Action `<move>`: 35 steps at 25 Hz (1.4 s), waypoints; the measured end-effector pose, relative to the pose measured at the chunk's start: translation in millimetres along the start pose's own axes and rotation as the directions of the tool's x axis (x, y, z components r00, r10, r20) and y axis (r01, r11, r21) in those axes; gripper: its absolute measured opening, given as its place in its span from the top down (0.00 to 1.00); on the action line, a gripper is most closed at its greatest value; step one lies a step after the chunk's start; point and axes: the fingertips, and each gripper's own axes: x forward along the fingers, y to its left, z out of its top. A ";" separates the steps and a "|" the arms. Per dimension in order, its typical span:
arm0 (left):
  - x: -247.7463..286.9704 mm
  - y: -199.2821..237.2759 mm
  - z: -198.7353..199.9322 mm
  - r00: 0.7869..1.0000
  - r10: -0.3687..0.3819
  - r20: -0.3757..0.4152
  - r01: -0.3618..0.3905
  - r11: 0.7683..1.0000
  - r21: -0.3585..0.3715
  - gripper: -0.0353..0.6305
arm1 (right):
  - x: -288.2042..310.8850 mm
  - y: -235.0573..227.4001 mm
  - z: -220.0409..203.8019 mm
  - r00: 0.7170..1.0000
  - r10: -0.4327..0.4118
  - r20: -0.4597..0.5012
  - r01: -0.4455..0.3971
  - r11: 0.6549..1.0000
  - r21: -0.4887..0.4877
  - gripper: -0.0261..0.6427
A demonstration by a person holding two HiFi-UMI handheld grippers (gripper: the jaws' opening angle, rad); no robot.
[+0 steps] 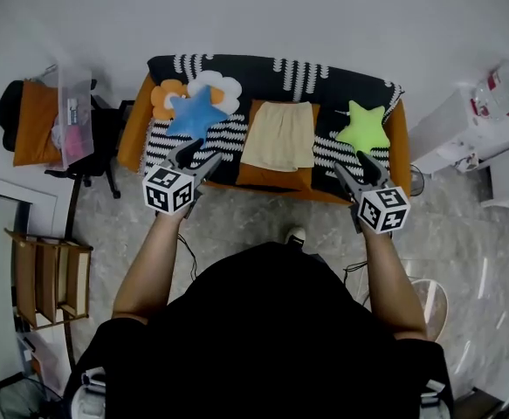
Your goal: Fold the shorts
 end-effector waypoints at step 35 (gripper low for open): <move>143.3 -18.5 50.4 0.987 0.161 -0.021 -0.162 0.984 -0.071 0.53 | 69.3 -181.4 45.6 0.987 0.157 -0.031 -0.158 0.987 -0.030 0.50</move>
